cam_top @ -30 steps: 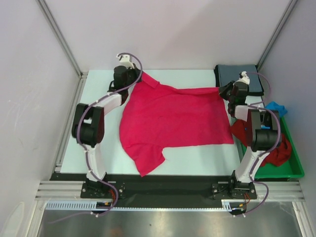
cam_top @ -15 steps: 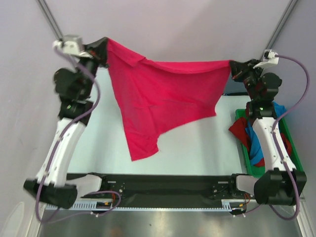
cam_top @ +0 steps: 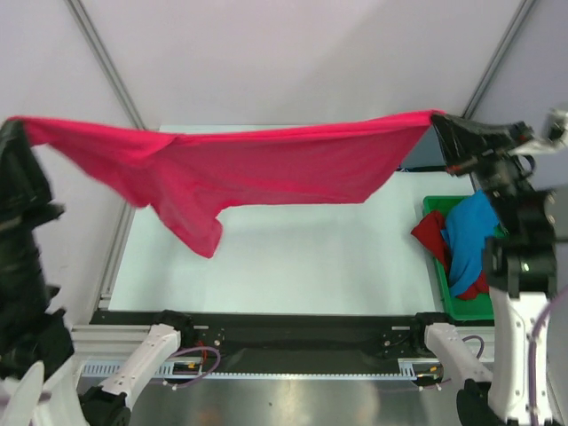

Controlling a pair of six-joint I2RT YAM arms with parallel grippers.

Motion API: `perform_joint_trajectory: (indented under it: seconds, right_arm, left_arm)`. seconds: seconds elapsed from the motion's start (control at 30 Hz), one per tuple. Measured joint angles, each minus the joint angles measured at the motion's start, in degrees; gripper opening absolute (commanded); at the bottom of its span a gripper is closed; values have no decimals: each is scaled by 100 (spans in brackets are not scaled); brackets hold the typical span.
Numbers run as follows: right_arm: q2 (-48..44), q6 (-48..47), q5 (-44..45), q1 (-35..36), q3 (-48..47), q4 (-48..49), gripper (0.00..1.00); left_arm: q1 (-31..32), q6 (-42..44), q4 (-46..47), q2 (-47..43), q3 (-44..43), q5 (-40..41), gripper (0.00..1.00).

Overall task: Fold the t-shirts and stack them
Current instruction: Flatten the tshirt out

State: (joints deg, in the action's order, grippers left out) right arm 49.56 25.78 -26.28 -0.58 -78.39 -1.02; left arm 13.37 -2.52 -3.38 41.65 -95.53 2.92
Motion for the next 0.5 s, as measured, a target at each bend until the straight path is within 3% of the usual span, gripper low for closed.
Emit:
perform_joint_trajectory:
  seconds: [0.27, 0.5]
  right_arm:
    - [-627, 186, -203, 9, 76, 310, 0]
    - [640, 317, 192, 13, 1556, 815, 0]
  left_arm:
    - [0, 72, -17, -232, -105, 328, 0]
    - [0, 109, 715, 1394, 1108, 509, 0]
